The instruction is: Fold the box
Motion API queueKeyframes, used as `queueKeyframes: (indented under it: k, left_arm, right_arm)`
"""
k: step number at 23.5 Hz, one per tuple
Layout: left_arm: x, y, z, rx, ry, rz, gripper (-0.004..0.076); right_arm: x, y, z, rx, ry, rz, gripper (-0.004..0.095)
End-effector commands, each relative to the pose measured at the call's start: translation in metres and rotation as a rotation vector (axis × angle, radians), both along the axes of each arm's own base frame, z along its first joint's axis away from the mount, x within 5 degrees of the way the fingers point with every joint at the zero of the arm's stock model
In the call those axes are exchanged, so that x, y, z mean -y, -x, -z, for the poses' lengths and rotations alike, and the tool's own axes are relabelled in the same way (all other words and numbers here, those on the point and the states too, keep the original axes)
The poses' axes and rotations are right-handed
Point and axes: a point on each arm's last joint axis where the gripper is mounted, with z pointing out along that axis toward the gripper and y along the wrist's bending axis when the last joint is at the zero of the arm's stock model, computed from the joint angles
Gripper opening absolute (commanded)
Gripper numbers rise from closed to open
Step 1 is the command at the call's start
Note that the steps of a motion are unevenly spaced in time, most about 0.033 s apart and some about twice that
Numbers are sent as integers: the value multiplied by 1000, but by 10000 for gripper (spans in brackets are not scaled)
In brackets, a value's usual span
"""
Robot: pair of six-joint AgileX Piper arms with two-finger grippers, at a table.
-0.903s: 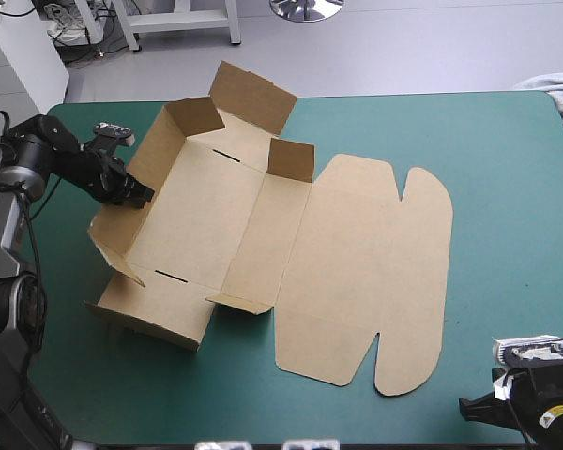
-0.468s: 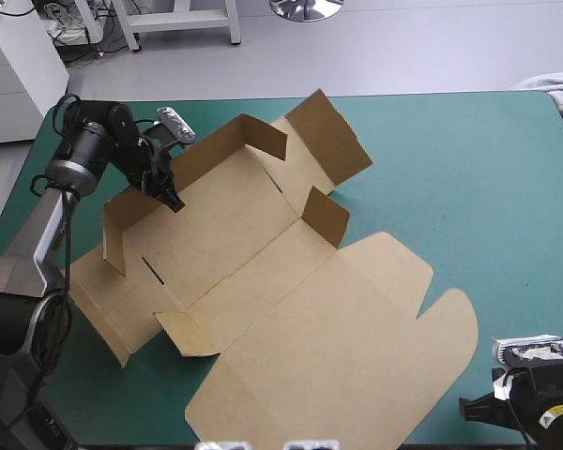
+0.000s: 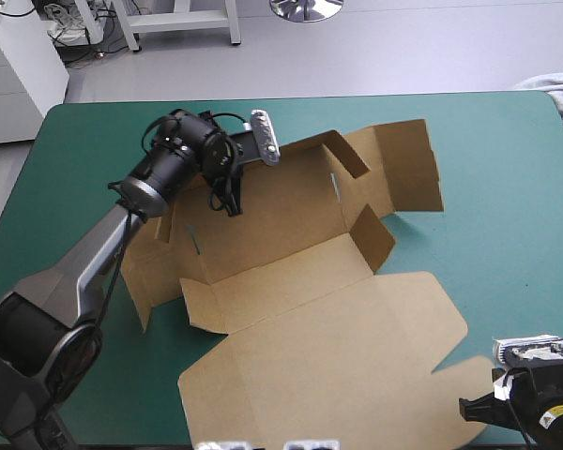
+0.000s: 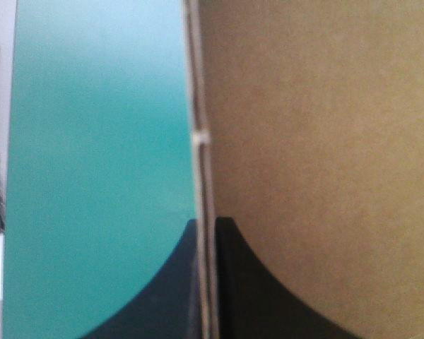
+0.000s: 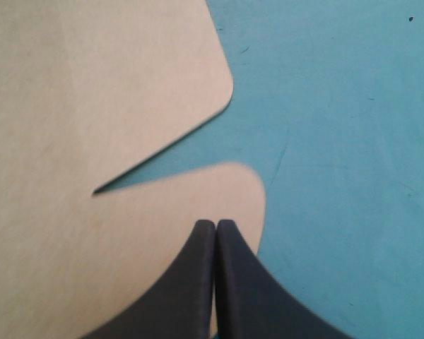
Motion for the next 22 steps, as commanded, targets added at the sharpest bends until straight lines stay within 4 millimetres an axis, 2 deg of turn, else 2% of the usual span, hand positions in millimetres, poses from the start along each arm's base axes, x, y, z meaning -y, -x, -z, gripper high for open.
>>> queueKeyframes:
  k: [1,4,9,12,16,19,22]
  left_arm:
    - [29,30,-40,184,38,122,-10]
    - [54,46,-45,258,38,191,-10]
    - [85,70,-52,361,57,246,-10]
    - [104,90,-56,424,99,217,-10]
    - [118,105,-57,486,193,123,-10]
    - [125,112,-44,584,177,83,-10]
    - [131,122,-14,692,100,81,-10]
  right_arm:
    - [0,-4,-11,67,-2,1,-19]
    - [0,-4,-11,67,-2,1,-19]
    - [0,-4,-11,67,-2,1,-19]
    - [0,-4,-11,67,-2,1,-19]
    - [0,-4,-11,67,-2,1,-19]
    - [0,-4,-11,67,-2,1,-19]
    - [0,-4,-11,68,2,2,-19]
